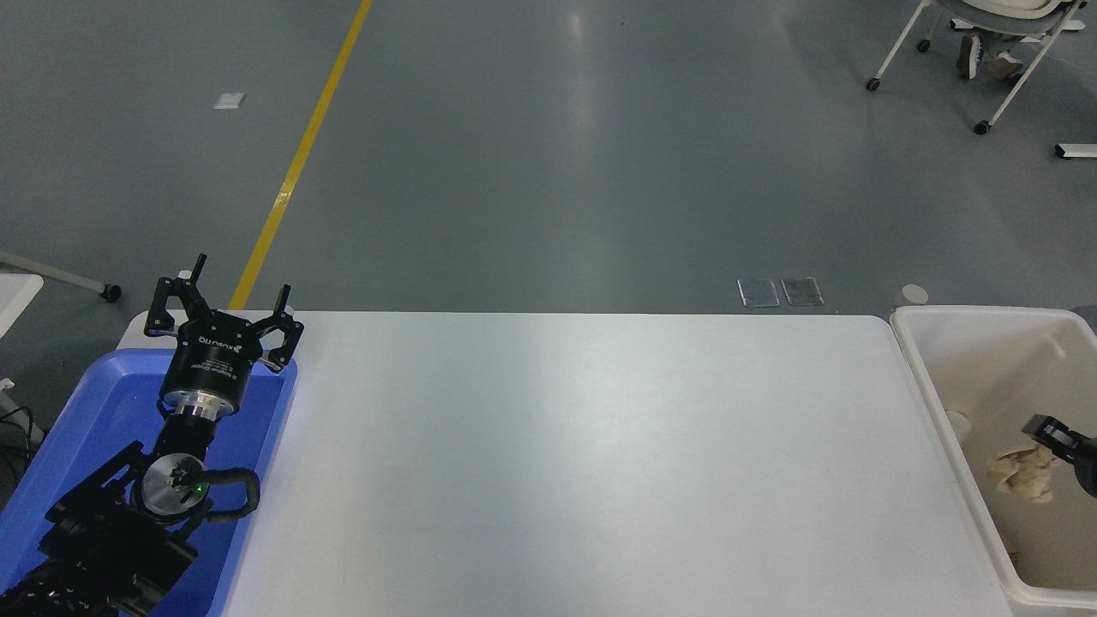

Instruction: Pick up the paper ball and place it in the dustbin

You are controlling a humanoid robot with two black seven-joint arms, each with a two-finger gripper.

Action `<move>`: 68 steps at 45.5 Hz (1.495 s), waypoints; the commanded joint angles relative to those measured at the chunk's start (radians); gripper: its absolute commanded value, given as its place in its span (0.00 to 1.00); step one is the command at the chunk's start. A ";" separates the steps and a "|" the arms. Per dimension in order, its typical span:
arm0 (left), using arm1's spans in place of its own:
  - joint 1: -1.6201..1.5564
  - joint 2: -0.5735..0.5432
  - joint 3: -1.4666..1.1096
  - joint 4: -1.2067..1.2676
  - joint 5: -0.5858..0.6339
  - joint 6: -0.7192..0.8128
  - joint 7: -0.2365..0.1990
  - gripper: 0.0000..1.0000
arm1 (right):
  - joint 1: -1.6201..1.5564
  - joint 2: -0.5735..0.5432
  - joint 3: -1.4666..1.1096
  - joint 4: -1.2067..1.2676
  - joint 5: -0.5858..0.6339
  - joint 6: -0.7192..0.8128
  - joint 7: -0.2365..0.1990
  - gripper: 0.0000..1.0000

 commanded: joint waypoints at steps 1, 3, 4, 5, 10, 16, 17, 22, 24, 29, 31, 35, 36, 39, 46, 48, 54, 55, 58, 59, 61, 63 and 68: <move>-0.001 0.000 0.002 -0.001 0.000 -0.001 0.002 1.00 | 0.236 -0.074 -0.220 0.247 -0.006 0.002 0.004 1.00; -0.001 0.000 0.002 0.000 0.000 -0.003 0.002 1.00 | 0.299 -0.107 -0.255 0.334 -0.006 0.003 0.004 1.00; -0.001 0.000 0.002 0.000 0.000 -0.003 0.002 1.00 | 0.334 -0.121 -0.273 0.374 -0.006 0.003 0.004 1.00; -0.001 0.000 0.002 -0.001 0.000 -0.003 0.002 1.00 | 0.371 -0.132 -0.292 0.417 -0.006 0.003 0.002 1.00; -0.001 0.000 0.002 0.000 0.000 -0.003 0.003 1.00 | 0.572 -0.143 -0.381 0.601 -0.004 0.049 -0.002 1.00; 0.000 0.000 0.002 0.000 0.000 -0.003 0.003 1.00 | 0.807 -0.135 -0.457 0.791 0.002 0.225 -0.005 1.00; 0.000 0.000 0.002 0.000 0.000 -0.003 0.003 1.00 | 0.848 -0.130 -0.476 0.819 0.008 0.267 -0.005 1.00; 0.000 0.000 0.002 0.000 0.000 -0.003 0.002 1.00 | 1.070 -0.092 -0.583 0.975 0.017 0.442 -0.002 1.00; 0.000 0.000 0.002 0.000 0.000 -0.003 0.002 1.00 | 1.152 -0.077 -0.618 1.046 0.026 0.492 -0.002 1.00; 0.002 0.000 0.002 0.000 0.000 -0.001 0.002 1.00 | 1.333 -0.028 -0.680 1.218 0.120 0.552 -0.004 1.00; 0.002 0.000 0.002 0.000 0.000 -0.001 0.002 1.00 | 1.390 -0.009 -0.692 1.256 0.155 0.563 -0.005 1.00; 0.002 0.000 0.002 0.000 0.000 -0.001 0.002 1.00 | 1.471 0.021 -0.714 1.293 0.209 0.608 -0.007 1.00; 0.002 0.000 0.000 0.000 0.000 -0.001 0.000 1.00 | 1.486 0.026 -0.720 1.298 0.218 0.617 -0.007 1.00; 0.002 0.000 0.000 0.000 0.000 -0.001 0.000 1.00 | 1.532 0.035 -0.726 1.319 0.232 0.640 -0.007 1.00; 0.003 0.000 0.000 0.000 0.000 -0.001 0.000 1.00 | 1.612 0.081 -0.729 1.351 0.244 0.646 -0.008 1.00; 0.002 0.000 0.000 0.000 0.000 -0.001 0.000 1.00 | 1.622 0.095 -0.729 1.351 0.260 0.646 -0.007 1.00; 0.003 0.000 0.000 0.000 -0.002 0.001 0.000 1.00 | 1.626 0.132 -0.729 1.351 0.295 0.646 -0.007 1.00; 0.003 0.000 0.000 0.000 0.000 -0.001 0.000 1.00 | 1.626 0.136 -0.729 1.351 0.295 0.646 -0.007 1.00; 0.003 0.000 0.000 0.000 -0.002 -0.001 0.000 1.00 | 1.625 0.147 -0.729 1.351 0.296 0.646 -0.007 1.00; 0.002 0.000 0.000 0.000 0.000 0.001 0.000 1.00 | 1.625 0.149 -0.729 1.351 0.296 0.646 -0.007 1.00; 0.002 0.000 0.000 0.000 0.000 0.001 0.000 1.00 | 1.625 0.149 -0.729 1.351 0.296 0.646 -0.007 1.00; 0.003 0.000 0.000 0.000 0.000 -0.001 0.000 1.00 | 1.625 0.149 -0.729 1.351 0.296 0.646 -0.007 1.00; 0.002 0.000 0.000 0.000 0.000 0.001 0.000 1.00 | 1.623 0.147 -0.728 1.351 0.296 0.646 -0.007 1.00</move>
